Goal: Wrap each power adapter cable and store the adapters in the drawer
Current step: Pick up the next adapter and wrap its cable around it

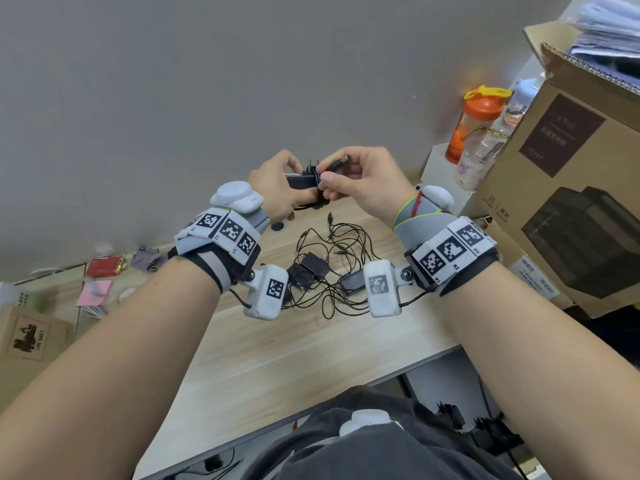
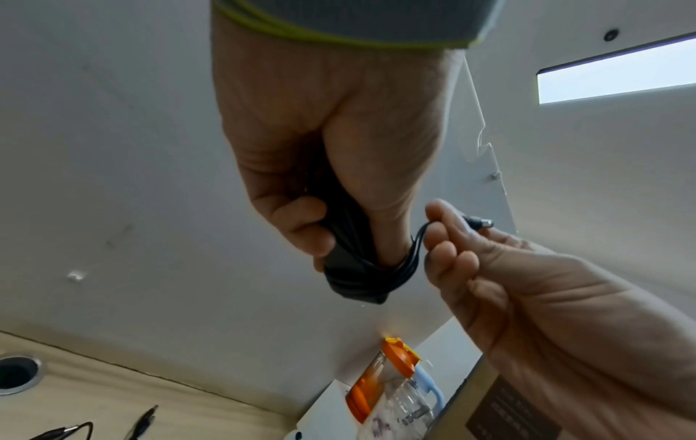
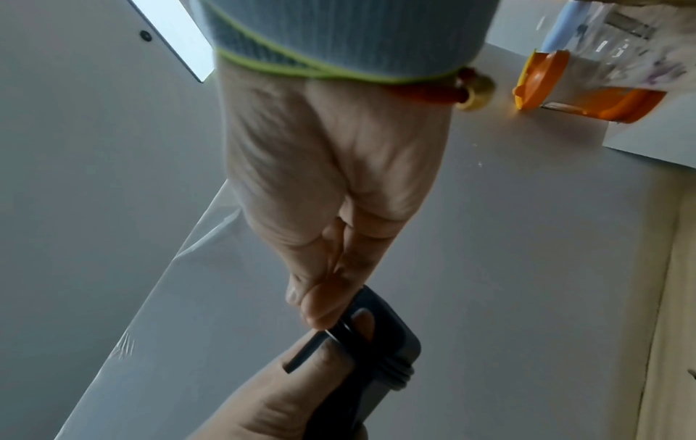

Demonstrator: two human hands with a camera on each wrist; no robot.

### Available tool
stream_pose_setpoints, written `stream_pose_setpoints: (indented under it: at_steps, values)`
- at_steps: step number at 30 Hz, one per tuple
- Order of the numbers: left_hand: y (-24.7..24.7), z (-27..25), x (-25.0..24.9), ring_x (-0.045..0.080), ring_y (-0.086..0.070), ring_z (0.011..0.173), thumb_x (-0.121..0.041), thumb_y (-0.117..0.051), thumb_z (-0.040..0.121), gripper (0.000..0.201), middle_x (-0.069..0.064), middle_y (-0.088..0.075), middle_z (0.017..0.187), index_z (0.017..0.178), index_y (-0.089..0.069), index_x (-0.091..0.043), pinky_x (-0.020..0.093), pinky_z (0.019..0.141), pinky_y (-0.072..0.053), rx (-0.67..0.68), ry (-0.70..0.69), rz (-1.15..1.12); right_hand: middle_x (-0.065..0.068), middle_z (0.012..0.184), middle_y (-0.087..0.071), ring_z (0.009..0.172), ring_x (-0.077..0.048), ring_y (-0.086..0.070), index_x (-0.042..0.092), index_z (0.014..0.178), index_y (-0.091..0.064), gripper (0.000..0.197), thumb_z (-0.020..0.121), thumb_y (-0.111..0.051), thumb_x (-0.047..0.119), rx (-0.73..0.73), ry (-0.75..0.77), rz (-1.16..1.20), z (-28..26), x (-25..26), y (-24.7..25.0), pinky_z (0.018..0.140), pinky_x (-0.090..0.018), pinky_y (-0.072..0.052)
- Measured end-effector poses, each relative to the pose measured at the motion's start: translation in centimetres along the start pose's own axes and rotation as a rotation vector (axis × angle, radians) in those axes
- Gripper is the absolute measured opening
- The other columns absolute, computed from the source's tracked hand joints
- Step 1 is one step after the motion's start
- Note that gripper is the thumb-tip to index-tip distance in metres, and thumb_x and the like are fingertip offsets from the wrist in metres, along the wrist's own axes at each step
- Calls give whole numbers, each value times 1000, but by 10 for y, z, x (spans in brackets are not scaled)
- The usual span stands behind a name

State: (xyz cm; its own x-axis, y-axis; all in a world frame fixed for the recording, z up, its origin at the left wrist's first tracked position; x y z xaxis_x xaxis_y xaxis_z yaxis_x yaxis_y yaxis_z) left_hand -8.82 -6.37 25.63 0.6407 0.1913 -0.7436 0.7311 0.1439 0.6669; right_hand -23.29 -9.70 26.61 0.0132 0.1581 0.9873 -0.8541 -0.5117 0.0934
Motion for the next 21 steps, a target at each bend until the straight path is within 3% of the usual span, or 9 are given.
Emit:
stream_pose_setpoints:
  at_steps: [2, 4, 6, 9, 12, 16, 18, 21]
  values:
    - [-5, -1, -6, 16, -60, 45, -38, -81, 68, 44, 0, -72, 82, 105, -60, -31, 41, 51, -58, 53, -14, -20, -8, 72, -67, 59, -15, -60, 5, 93, -67, 12, 92, -60, -4, 0, 11, 16, -1, 0, 0, 64, -23, -55]
    - [-9, -2, -9, 22, -64, 52, -42, -79, 62, 46, -2, -73, 81, 106, -65, -37, 52, 54, -58, 91, -37, -54, -3, 70, -65, 57, -10, -58, 7, 95, -68, 11, 94, -60, 0, -37, 22, -7, -1, 0, 4, 64, -23, -54]
    - [-11, -1, -10, 30, -67, 59, -47, -76, 57, 45, -3, -73, 78, 101, -69, -38, 57, 51, -56, 102, -57, -87, -1, 71, -65, 57, -8, -57, 9, 96, -69, 11, 95, -60, 3, -80, 26, -26, -2, 2, 7, 64, -22, -54]
    - [-14, 2, -10, 33, -70, 67, -49, -73, 60, 38, -2, -73, 80, 97, -70, -38, 59, 51, -55, 101, -64, -115, -7, 74, -65, 56, -9, -56, 2, 106, -65, 14, 94, -59, 0, -134, 25, 36, -2, 4, 10, 57, -21, -51]
    - [-14, 4, -7, 29, -71, 65, -51, -71, 72, 29, -2, -74, 85, 98, -68, -37, 53, 56, -59, 93, -46, -134, -13, 73, -67, 52, -11, -55, 2, 114, -55, 25, 91, -65, 2, -184, -2, 91, -2, 3, 14, 52, -23, -48]
    - [-13, 8, -2, 22, -67, 51, -43, -67, 85, 27, -2, -73, 93, 108, -66, -30, 25, 48, -46, 65, 11, -197, -18, 73, -67, 50, -13, -56, 7, 102, -53, 23, 87, -71, 6, -178, -33, 74, -4, 3, 15, 49, -23, -46]
    - [-12, 12, 1, 19, -65, 48, -32, -62, 90, 28, 1, -70, 94, 117, -62, -22, 21, 42, -42, 34, 60, -248, -15, 71, -69, 50, -15, -56, 6, 98, -55, 20, 87, -72, 6, -152, -58, 35, -4, 0, 12, 49, -23, -46]
    - [-11, 13, 3, 18, -63, 45, -21, -53, 93, 27, 0, -67, 83, 119, -59, -16, 23, 41, -41, 1, 124, -318, -10, 65, -69, 47, -13, -54, 2, 97, -56, 20, 86, -72, 5, -119, -105, -31, -5, -7, 5, 47, -22, -45]
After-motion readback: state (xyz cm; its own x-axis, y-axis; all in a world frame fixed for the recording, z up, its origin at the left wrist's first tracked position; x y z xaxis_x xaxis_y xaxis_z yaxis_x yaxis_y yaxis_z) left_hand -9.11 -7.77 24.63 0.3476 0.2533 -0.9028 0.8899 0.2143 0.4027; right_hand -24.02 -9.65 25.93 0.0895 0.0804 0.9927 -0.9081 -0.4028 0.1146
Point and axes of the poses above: each hand's wrist, its own z-axis towards the middle knuckle, its own y-axis out of the back of the hand, x = y × z, the point moved 9 cm from there along z, towards the middle knuckle
